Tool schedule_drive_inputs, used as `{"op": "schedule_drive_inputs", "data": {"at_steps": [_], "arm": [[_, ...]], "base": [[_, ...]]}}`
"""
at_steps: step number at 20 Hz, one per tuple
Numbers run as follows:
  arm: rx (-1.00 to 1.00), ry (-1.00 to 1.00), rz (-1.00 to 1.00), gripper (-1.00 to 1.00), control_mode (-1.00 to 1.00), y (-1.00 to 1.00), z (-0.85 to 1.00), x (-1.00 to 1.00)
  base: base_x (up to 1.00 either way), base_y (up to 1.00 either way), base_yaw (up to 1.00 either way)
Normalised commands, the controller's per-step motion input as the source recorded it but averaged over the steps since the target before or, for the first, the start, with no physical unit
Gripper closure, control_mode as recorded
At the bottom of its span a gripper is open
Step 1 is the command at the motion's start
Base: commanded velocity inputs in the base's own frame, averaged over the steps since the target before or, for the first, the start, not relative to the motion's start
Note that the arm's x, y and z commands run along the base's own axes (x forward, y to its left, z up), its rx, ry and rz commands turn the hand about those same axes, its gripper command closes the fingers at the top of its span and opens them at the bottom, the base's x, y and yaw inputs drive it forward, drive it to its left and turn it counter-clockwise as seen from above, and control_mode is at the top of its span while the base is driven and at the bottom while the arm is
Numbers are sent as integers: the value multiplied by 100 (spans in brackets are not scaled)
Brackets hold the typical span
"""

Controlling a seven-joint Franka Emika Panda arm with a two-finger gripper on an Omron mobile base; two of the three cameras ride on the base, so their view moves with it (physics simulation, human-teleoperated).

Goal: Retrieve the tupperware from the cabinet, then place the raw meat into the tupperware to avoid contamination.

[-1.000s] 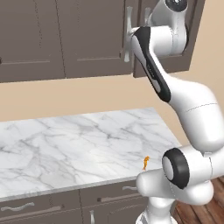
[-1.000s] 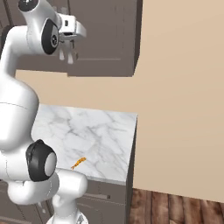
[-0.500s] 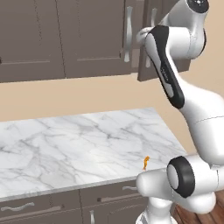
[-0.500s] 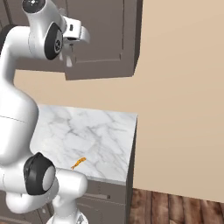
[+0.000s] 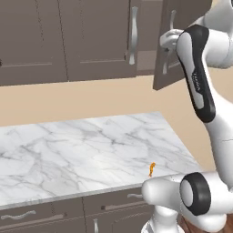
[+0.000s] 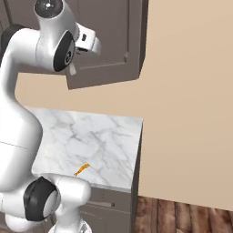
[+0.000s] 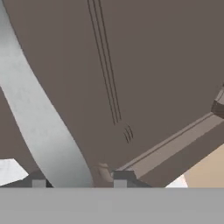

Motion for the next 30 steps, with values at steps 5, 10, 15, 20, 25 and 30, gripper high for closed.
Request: {"op": "schedule_drive_inputs", "data": {"at_steps": [5, 10, 15, 20, 25, 30], "arm": [[10, 4, 0, 100, -100, -70, 0, -60], [9, 3, 0, 100, -100, -77, 0, -58], [3, 1, 0, 100, -100, -46, 0, -39], [0, 0, 0, 100, -100, -22, 0, -25], [0, 0, 0, -100, -100, -15, 0, -22], [-1, 2, 0, -100, -100, 3, 2, -47]], "base": [[0, 0, 0], [0, 0, 0], [0, 0, 0], [0, 0, 0], [0, 0, 0], [0, 0, 0]]}}
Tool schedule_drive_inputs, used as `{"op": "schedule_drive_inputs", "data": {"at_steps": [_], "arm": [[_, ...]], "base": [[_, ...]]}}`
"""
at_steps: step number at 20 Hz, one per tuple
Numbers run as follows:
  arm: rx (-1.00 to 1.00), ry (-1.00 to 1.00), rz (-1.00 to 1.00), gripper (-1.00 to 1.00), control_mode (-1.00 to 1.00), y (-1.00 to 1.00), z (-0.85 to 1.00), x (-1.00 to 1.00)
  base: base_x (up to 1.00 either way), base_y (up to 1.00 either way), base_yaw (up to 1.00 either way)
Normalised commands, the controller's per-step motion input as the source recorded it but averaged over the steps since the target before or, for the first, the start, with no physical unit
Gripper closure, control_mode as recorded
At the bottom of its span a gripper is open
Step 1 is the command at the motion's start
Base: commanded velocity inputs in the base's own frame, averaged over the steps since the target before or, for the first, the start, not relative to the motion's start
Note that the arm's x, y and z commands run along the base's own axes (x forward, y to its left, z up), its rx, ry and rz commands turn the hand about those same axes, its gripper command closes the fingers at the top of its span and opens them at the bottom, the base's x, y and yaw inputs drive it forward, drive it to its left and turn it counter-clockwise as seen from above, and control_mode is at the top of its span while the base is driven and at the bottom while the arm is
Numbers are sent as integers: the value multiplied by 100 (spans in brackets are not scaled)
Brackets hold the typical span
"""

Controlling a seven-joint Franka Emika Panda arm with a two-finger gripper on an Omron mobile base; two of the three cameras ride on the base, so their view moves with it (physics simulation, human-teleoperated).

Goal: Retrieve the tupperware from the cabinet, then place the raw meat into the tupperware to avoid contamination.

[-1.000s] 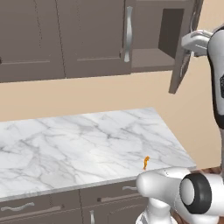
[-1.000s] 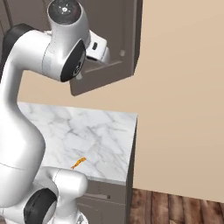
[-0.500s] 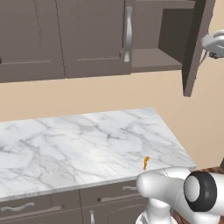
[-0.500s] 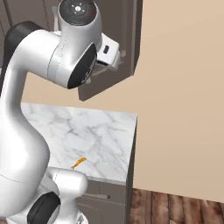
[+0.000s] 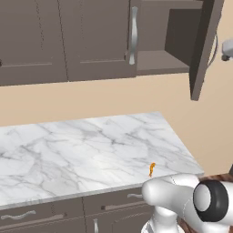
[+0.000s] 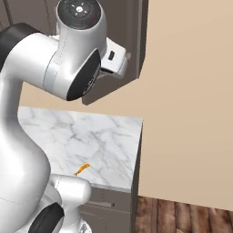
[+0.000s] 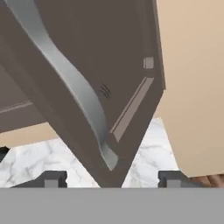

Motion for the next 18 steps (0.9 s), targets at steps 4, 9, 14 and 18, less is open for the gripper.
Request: {"op": "schedule_drive_inputs", "data": {"at_steps": [4, 9, 14, 18], "arm": [[-17, 6, -3, -100, -100, 57, 29, -65], [-34, 19, -6, -100, -100, 98, 26, -22], [-44, 27, 0, -100, -100, 69, 0, 27], [-53, 33, 0, -100, -100, 64, 0, 76]], "base": [[0, 0, 0], [0, 0, 0], [0, 0, 0], [0, 0, 0]]}}
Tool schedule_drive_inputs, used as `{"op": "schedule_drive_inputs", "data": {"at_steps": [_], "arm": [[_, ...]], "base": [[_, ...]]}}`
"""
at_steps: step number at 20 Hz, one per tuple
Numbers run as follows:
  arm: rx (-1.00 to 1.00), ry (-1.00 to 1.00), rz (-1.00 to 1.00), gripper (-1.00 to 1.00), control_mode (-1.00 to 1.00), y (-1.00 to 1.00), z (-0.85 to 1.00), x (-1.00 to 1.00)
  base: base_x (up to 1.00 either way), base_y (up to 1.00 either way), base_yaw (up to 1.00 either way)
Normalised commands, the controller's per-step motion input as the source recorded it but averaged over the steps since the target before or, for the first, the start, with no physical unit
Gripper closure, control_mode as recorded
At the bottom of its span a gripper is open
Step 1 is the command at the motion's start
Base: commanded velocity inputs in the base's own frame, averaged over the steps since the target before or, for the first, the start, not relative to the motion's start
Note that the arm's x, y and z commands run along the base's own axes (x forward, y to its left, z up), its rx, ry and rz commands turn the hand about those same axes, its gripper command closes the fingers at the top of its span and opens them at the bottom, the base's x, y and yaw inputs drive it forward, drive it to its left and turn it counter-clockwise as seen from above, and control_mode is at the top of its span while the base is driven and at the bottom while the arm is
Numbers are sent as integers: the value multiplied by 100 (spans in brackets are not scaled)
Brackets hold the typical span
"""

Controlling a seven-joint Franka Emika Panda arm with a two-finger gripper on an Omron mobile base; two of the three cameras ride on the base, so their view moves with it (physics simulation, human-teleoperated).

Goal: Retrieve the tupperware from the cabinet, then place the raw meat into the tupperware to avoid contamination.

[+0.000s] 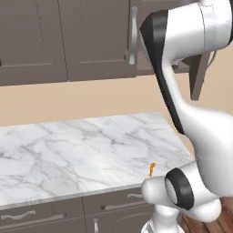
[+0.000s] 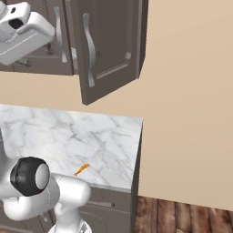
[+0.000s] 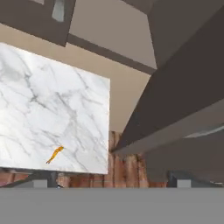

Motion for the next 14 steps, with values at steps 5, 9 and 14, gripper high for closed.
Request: {"op": "schedule_drive_inputs", "data": {"at_steps": [5, 9, 14], "arm": [[-42, 34, 0, -100, -100, 46, 0, 69], [-18, 38, 0, -100, -100, 1, 2, 37], [-17, 30, 0, -100, -100, -30, 0, 24]], "base": [[0, 0, 0], [0, 0, 0], [0, 0, 0]]}}
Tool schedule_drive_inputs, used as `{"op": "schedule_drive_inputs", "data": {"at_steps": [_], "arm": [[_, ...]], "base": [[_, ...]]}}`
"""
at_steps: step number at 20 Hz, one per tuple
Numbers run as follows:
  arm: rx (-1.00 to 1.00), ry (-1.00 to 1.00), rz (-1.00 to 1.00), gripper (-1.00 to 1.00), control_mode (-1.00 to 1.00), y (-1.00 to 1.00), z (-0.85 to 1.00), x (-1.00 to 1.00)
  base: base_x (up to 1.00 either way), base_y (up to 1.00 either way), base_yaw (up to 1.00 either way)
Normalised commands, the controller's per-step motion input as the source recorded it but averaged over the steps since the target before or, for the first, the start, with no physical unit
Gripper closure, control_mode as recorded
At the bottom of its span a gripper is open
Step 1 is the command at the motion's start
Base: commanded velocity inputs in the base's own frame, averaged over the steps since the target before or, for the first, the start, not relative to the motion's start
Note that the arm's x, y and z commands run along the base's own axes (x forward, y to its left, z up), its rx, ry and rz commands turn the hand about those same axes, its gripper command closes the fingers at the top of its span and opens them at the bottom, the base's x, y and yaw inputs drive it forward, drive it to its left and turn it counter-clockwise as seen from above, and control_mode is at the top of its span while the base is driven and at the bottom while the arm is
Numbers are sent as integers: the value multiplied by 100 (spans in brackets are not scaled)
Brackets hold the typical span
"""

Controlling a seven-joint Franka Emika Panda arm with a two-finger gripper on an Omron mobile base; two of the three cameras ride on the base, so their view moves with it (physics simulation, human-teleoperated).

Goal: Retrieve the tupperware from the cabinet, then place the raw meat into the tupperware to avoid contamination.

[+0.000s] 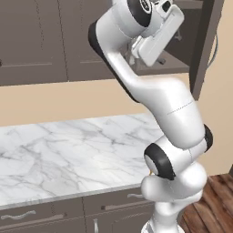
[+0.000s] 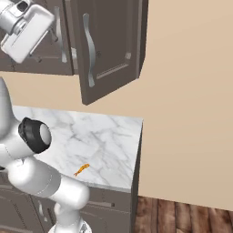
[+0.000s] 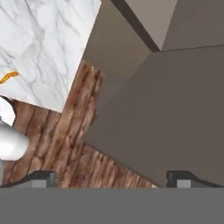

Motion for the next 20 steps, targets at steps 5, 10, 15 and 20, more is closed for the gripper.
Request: {"op": "schedule_drive_inputs", "data": {"at_steps": [5, 10, 15, 20], "arm": [[-20, 24, -1, -100, -100, -38, 0, 10], [-26, 23, -7, -100, -100, -20, -5, 3], [-28, 31, -12, -100, -100, -30, -4, 1], [-27, 28, -17, -100, -100, -46, -2, 0]], "base": [[0, 0, 0], [0, 0, 0], [0, 0, 0], [0, 0, 0]]}}
